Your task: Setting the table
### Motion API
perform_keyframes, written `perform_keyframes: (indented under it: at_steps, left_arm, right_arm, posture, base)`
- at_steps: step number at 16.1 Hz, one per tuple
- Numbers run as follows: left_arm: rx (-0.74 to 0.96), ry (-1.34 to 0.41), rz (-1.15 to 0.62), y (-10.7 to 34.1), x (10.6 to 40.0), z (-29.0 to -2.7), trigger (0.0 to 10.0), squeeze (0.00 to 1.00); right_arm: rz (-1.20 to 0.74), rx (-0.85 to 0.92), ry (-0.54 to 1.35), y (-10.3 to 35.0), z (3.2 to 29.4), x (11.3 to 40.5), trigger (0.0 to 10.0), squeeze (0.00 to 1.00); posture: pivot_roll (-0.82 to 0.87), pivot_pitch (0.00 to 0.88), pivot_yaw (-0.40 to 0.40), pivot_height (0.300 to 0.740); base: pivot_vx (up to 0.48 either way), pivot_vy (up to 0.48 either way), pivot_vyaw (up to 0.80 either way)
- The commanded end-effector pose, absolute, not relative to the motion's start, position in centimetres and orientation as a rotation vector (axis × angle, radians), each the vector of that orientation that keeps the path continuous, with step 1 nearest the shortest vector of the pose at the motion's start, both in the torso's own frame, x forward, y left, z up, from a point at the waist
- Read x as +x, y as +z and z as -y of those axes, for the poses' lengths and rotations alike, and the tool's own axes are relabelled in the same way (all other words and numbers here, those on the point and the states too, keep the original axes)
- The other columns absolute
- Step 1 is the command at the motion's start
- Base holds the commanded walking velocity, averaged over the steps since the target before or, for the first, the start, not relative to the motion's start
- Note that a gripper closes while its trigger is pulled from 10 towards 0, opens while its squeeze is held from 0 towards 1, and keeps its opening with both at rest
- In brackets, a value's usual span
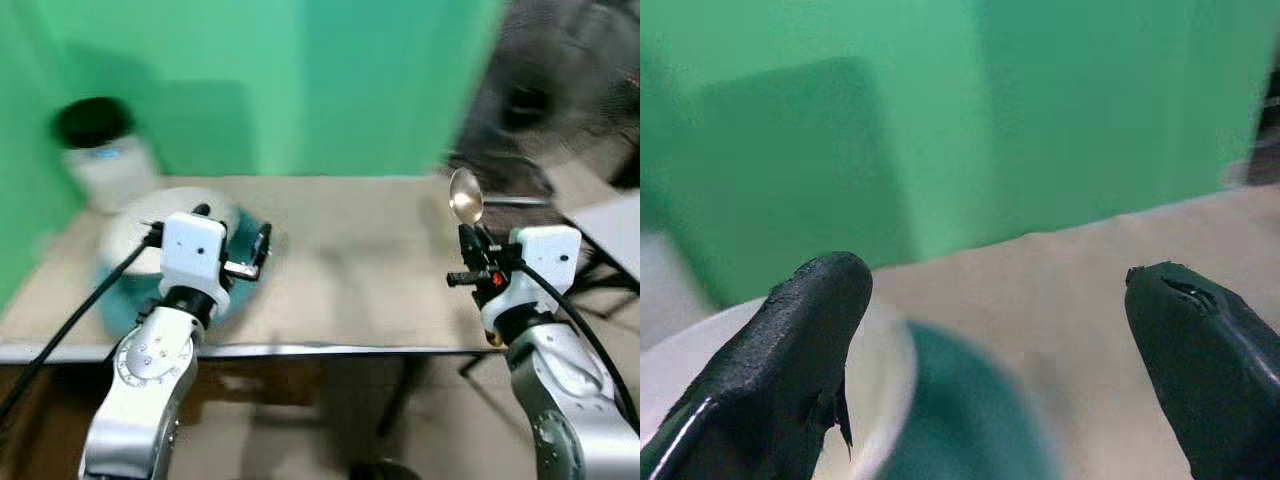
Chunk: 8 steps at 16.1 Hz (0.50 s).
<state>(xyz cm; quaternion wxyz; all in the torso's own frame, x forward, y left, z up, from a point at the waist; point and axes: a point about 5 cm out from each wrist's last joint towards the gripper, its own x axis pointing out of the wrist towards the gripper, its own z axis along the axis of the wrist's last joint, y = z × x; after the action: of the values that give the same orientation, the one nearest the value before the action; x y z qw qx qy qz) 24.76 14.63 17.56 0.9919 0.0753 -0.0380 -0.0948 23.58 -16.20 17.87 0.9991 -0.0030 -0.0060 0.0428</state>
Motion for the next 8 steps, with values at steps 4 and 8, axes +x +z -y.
perform_keyframes:
  at_steps: [4,8]
  left_arm:
    - [0.156,-0.217,0.077,17.54,24.85,-14.38,10.0,0.0]
    - [0.163,-0.221,0.078,17.49,24.77,-14.43,10.0,0.0]
  right_arm:
    - [-0.01,-0.009,0.042,17.66,16.41,23.02,10.0,0.0]
    - [-0.014,-0.004,0.038,17.65,16.08,23.0,10.0,0.0]
  posture:
    - [-0.08,0.076,0.036,0.74]
    - [-0.08,0.067,0.036,0.74]
  base:
    - [0.0,-0.322,-0.8]
    - [0.0,-0.313,-0.8]
